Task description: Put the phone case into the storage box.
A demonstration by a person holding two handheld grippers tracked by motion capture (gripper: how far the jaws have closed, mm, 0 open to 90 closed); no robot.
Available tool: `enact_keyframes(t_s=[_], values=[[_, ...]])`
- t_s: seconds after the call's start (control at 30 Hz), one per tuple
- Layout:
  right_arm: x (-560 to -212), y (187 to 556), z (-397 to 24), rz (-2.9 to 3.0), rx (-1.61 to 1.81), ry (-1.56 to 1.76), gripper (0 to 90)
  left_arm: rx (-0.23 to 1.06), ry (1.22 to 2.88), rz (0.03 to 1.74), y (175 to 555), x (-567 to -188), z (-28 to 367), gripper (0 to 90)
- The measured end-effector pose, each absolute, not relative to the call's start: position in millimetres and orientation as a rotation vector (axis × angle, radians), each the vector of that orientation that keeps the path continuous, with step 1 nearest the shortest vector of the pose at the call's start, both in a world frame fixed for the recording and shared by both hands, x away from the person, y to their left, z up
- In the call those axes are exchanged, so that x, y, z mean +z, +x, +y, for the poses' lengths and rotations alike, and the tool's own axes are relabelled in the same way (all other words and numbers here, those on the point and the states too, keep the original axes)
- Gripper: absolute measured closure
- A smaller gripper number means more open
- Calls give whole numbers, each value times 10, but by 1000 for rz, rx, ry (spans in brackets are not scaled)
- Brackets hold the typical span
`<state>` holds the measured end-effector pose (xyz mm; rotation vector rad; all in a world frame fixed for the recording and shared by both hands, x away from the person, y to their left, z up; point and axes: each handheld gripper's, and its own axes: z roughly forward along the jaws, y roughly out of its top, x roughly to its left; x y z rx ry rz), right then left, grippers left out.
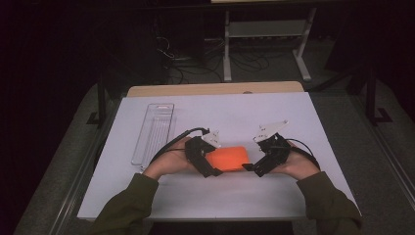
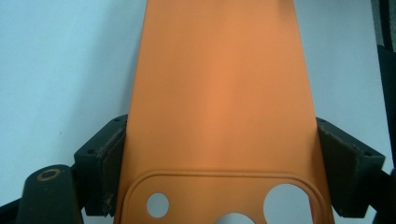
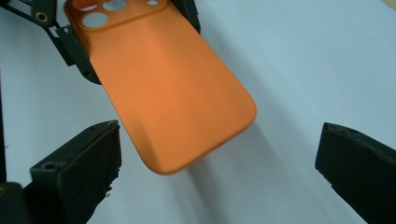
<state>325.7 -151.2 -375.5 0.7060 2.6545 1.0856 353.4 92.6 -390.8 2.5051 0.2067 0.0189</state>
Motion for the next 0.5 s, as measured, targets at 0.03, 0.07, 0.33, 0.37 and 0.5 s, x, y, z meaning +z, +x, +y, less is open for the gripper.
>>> enact_keyframes(t_s=[0.03, 0.07, 0.33, 0.37, 0.5], values=[[-3762, 3249, -1530, 2648, 1090, 710, 0, 23, 2512, 213, 3540, -3906, 925, 154], [-3766, 3242, -1549, 2643, 1099, 724, 0, 29, 2517, 220, 3543, -3904, 925, 154], [-3824, 3177, -1676, 2549, 1149, 848, 0, 67, 2505, 311, 3577, -3913, 923, 154], [-3840, 3165, -1680, 2541, 1141, 862, 0, 75, 2506, 325, 3584, -3913, 925, 154], [-3910, 3119, -1676, 2501, 1108, 918, 0, 81, 2493, 370, 3591, -3918, 923, 154]])
